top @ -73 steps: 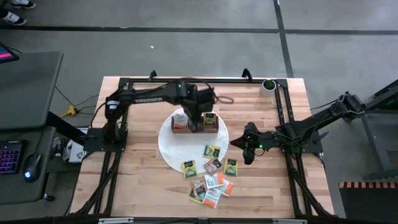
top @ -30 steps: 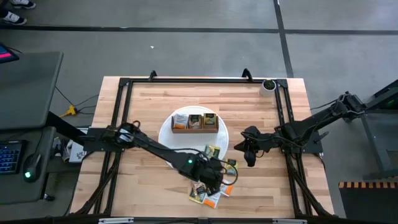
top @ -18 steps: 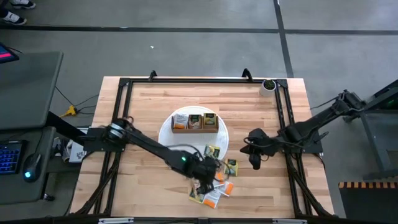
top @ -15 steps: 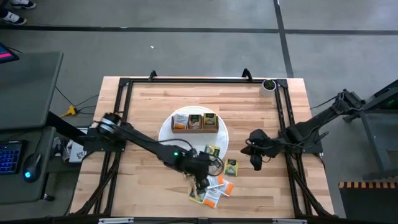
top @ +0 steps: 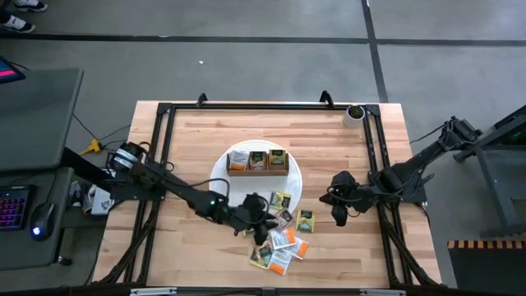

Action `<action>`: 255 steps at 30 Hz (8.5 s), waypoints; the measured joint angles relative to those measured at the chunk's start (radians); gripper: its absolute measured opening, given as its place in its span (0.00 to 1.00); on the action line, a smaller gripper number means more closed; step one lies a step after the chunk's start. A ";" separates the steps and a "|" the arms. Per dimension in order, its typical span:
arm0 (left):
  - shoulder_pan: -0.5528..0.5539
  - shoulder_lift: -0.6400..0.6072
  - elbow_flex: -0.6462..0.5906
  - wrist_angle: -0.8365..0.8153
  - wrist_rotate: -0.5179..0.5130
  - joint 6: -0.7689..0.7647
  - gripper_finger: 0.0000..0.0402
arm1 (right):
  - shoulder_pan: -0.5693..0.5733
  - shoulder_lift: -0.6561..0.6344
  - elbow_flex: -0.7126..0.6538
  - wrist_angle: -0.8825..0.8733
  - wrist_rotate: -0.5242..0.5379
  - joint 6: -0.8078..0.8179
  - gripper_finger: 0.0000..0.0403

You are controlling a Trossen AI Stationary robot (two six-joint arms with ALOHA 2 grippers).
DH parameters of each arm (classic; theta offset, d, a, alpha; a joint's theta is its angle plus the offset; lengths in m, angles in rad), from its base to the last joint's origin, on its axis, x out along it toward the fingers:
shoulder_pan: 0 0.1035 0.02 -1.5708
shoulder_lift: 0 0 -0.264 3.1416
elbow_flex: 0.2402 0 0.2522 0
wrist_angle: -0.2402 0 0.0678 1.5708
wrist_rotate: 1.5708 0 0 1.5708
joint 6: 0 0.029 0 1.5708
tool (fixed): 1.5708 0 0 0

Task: Pick & Place Tea
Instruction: Put the brown tea bag into the middle section of the wooden organizer

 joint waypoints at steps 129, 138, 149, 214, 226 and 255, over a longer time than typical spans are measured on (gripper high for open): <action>0.029 0.262 0.079 -0.149 -0.079 0.285 0.38 | -0.221 0.757 0.000 0.831 -0.359 0.497 0.47; 0.030 0.262 0.079 -0.148 -0.077 0.285 0.38 | -0.221 0.759 0.000 0.832 -0.361 0.498 0.27; 0.030 0.263 0.079 -0.147 -0.076 0.285 0.38 | -0.221 0.759 0.000 0.833 -0.382 0.473 0.02; 0.043 -1.036 -0.572 -0.334 -0.010 0.340 0.38 | -0.632 0.394 0.801 -0.252 -0.398 -0.750 0.00; 0.043 -1.343 -0.758 -0.236 0.001 0.311 0.38 | -0.746 0.703 1.108 -0.367 -0.518 -1.011 0.00; 0.043 -1.571 -0.884 -0.237 0.058 0.285 0.38 | -0.807 1.077 1.190 -0.486 -0.609 -1.153 0.00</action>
